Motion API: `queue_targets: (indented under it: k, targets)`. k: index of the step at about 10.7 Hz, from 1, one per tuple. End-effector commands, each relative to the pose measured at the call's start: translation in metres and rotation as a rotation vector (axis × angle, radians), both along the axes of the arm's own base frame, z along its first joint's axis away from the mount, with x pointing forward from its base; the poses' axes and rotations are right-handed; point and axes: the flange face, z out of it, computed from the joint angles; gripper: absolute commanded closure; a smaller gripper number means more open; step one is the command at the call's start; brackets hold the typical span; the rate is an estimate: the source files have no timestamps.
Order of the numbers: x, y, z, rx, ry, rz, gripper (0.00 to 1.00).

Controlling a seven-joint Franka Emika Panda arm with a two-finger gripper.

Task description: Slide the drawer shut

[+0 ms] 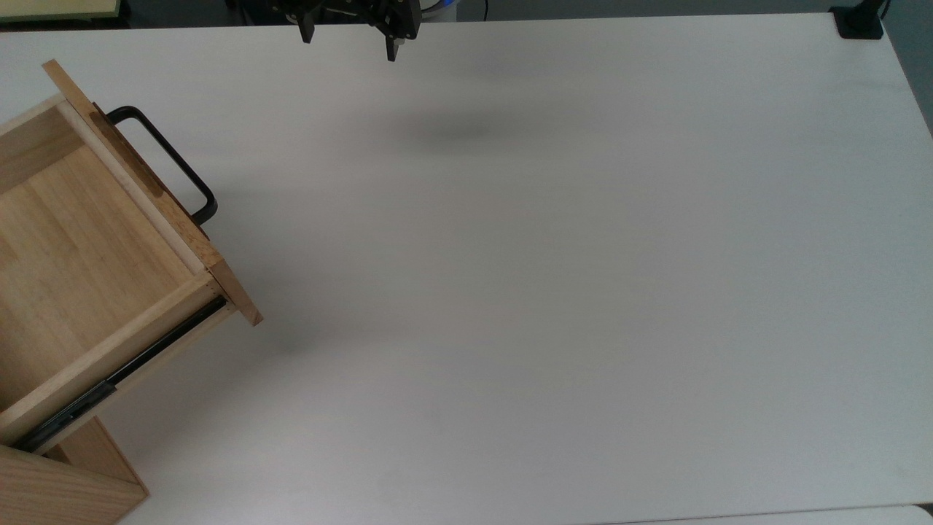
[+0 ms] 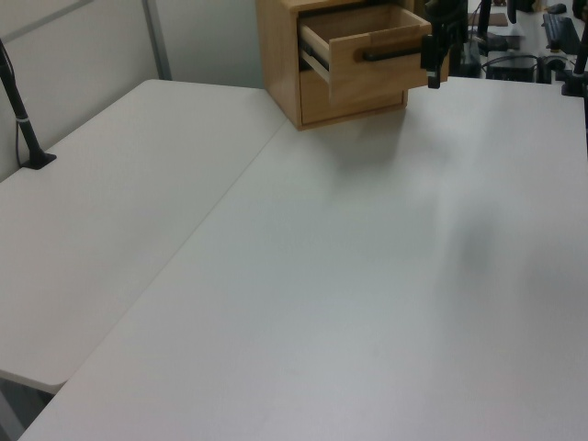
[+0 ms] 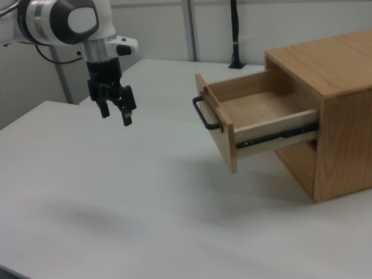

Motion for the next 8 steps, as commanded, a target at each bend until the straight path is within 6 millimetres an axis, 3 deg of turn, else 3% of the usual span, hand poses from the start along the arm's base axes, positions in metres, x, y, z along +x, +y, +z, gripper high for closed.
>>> queue_targets:
  k: [1, 3, 6, 7, 8]
  targets:
    - [0.0046, -0.0099, 0.0051, 0.024, -0.028, -0.006, 0.00]
    - [0.0038, -0.0134, 0.0050, 0.024, -0.026, -0.014, 0.00]
    - [0.0026, -0.0159, 0.0053, 0.024, -0.021, -0.020, 0.20]
    - [0.0028, -0.0149, 0.0054, 0.042, -0.023, -0.029, 0.50]
    - [0.0035, -0.0155, 0.0049, 0.082, -0.026, -0.111, 0.67]
